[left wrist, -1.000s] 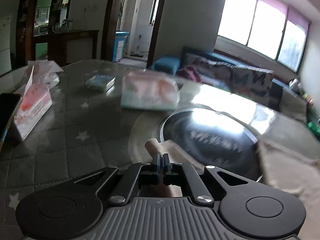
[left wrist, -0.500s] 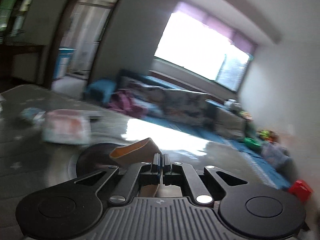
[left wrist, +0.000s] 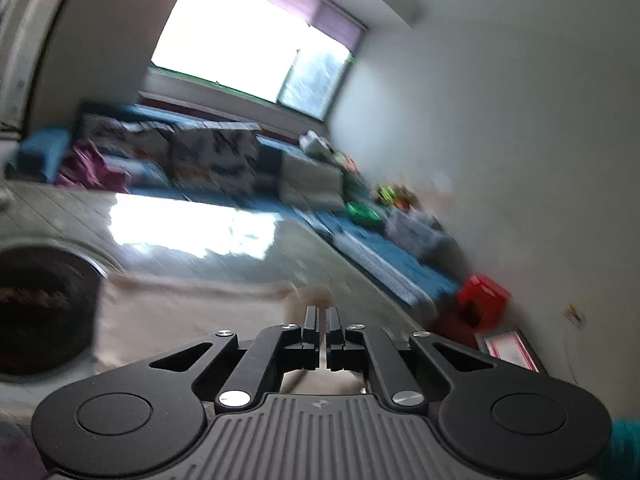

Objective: Fold clothes

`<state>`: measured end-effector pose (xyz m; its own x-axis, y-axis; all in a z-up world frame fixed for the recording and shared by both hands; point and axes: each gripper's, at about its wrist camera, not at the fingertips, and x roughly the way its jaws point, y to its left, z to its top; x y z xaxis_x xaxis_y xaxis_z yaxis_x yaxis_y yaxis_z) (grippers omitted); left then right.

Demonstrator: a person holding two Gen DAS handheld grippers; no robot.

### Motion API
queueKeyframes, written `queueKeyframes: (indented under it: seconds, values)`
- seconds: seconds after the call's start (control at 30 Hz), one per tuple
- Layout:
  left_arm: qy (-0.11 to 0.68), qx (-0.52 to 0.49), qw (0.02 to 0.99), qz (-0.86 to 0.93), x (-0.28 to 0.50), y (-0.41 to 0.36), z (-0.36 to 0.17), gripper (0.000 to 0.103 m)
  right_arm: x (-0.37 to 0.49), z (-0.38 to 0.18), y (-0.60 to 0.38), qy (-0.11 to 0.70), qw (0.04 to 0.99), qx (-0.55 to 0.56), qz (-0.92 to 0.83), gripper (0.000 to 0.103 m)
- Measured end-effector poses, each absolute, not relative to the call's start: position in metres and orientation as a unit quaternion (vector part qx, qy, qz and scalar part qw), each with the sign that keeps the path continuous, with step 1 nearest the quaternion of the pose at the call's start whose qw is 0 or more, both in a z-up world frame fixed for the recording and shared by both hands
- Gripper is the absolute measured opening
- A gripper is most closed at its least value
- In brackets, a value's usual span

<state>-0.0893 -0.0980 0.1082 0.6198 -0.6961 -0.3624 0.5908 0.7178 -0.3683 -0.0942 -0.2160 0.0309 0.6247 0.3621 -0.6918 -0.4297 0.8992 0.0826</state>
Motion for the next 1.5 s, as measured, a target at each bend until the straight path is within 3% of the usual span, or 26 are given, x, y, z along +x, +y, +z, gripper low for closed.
queueKeyframes:
  seconds: [0.23, 0.33, 0.57, 0.9, 1.07, 1.2, 1.33, 1.5]
  values:
    - [0.290, -0.063, 0.892, -0.340, -0.089, -0.085, 0.079, 0.009, -0.103, 0.026, -0.232, 0.387, 0.896, -0.037, 0.213, 0.052]
    - [0.311, -0.054, 0.909, -0.270, -0.075, -0.056, 0.061, 0.009, -0.109, 0.028, -0.239, 0.389, 0.895, -0.034, 0.215, 0.059]
    - [0.357, -0.044, 0.911, -0.201, -0.064, -0.004, 0.033, 0.009, -0.119, 0.047, -0.264, 0.383, 0.904, -0.009, 0.189, 0.059]
    - [0.371, -0.059, 0.905, -0.198, -0.038, -0.009, 0.025, 0.009, -0.098, 0.050, -0.273, 0.366, 0.917, 0.007, 0.160, 0.055]
    - [0.375, -0.082, 0.898, -0.215, -0.031, -0.008, 0.022, 0.026, -0.087, 0.041, -0.266, 0.374, 0.913, 0.003, 0.165, 0.054]
    - [0.383, -0.099, 0.892, -0.219, -0.025, -0.007, 0.017, 0.030, -0.083, 0.033, -0.261, 0.382, 0.909, -0.001, 0.168, 0.054]
    - [0.376, -0.103, 0.892, -0.230, -0.025, -0.007, 0.017, 0.027, -0.081, 0.028, -0.258, 0.387, 0.907, -0.011, 0.167, 0.054]
    - [0.362, -0.092, 0.894, -0.248, -0.027, -0.011, 0.017, 0.008, -0.081, 0.024, -0.259, 0.390, 0.906, -0.012, 0.166, 0.053]
